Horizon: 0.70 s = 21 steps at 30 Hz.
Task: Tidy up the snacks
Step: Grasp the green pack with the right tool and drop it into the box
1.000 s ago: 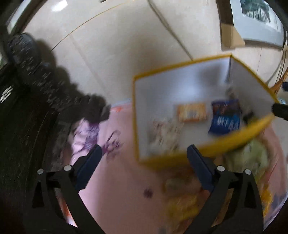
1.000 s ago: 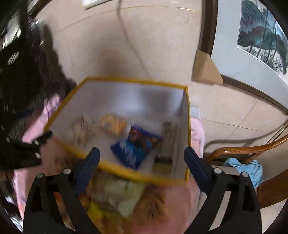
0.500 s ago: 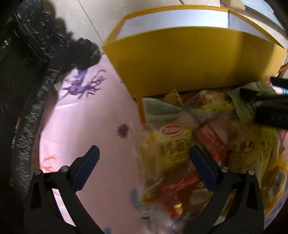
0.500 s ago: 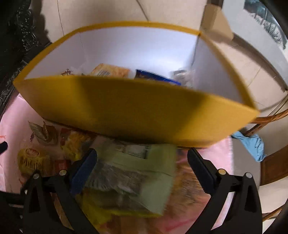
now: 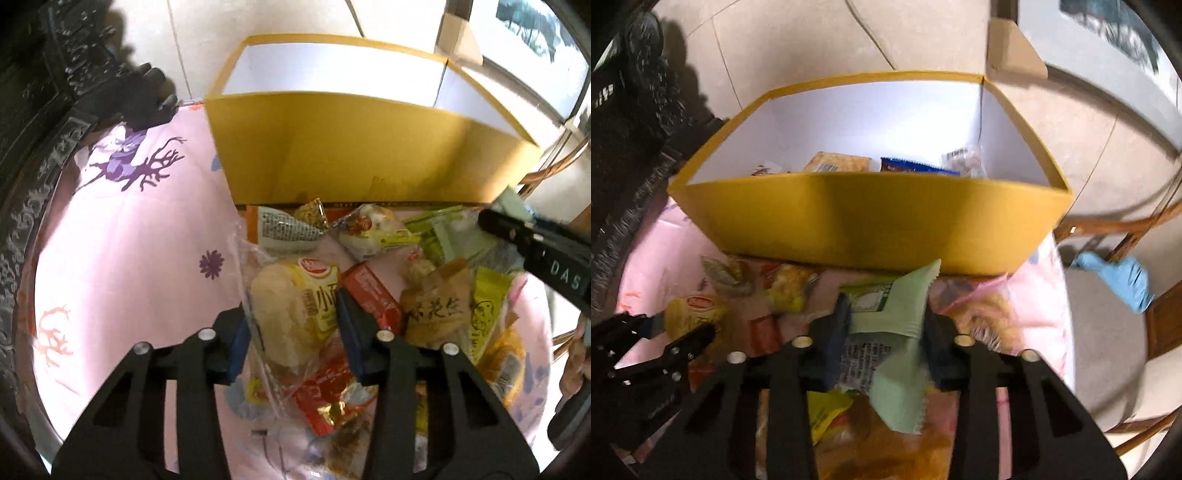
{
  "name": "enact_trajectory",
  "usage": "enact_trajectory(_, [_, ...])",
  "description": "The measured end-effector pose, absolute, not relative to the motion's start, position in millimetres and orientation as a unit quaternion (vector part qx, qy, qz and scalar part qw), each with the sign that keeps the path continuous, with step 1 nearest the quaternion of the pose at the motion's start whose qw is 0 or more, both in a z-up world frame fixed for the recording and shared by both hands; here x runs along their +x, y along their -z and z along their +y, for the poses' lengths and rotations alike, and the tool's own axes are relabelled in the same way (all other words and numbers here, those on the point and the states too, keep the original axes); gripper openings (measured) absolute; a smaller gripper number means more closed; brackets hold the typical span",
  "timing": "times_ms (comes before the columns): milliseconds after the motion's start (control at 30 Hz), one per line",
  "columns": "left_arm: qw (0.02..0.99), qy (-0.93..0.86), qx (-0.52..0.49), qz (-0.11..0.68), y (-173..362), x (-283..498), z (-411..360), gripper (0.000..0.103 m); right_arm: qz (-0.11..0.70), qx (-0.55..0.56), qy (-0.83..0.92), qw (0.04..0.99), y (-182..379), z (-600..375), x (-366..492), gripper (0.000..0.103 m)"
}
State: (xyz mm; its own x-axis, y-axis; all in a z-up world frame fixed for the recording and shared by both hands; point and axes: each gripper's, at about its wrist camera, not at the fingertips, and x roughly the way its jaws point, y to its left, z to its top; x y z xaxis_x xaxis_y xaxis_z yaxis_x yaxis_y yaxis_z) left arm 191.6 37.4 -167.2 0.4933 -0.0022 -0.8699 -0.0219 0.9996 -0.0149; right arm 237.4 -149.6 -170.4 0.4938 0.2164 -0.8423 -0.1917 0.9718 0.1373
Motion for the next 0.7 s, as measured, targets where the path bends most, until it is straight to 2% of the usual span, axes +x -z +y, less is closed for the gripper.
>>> enact_trajectory(133, [0.877,-0.006,-0.038,0.48,146,178,46,0.037,0.493,0.116,-0.134,0.852,163,-170,227,0.025])
enact_trajectory(233, [0.885,0.001,-0.064,0.46,123,171,54,0.035,0.473,0.153,-0.146,0.855,139,-182,215,0.006])
enact_trajectory(367, [0.906,0.011,-0.061,0.42,91,166,53,0.034,0.447,0.128,-0.16,0.871,107,-180,210,0.005])
enact_trajectory(400, [0.908,0.004,-0.051,0.416,86,165,52,0.034,0.455,0.109,-0.162,0.869,107,-176,216,0.014])
enact_trajectory(433, [0.908,0.008,-0.054,0.415,84,163,53,0.034,0.457,0.088,-0.156,0.872,110,-173,215,0.034])
enact_trajectory(467, [0.907,0.016,-0.067,0.415,84,161,56,0.034,0.462,0.043,-0.144,0.874,117,-166,217,0.087])
enact_trajectory(500, [0.905,0.013,-0.073,0.418,85,161,57,0.034,0.459,0.018,-0.127,0.879,123,-165,217,0.102])
enact_trajectory(600, [0.902,-0.003,-0.061,0.428,93,159,61,0.034,0.486,-0.038,-0.06,0.871,150,-164,218,0.102])
enact_trajectory(700, [0.896,-0.01,-0.072,0.439,100,162,66,0.034,0.477,-0.074,-0.048,0.875,166,-143,207,0.102])
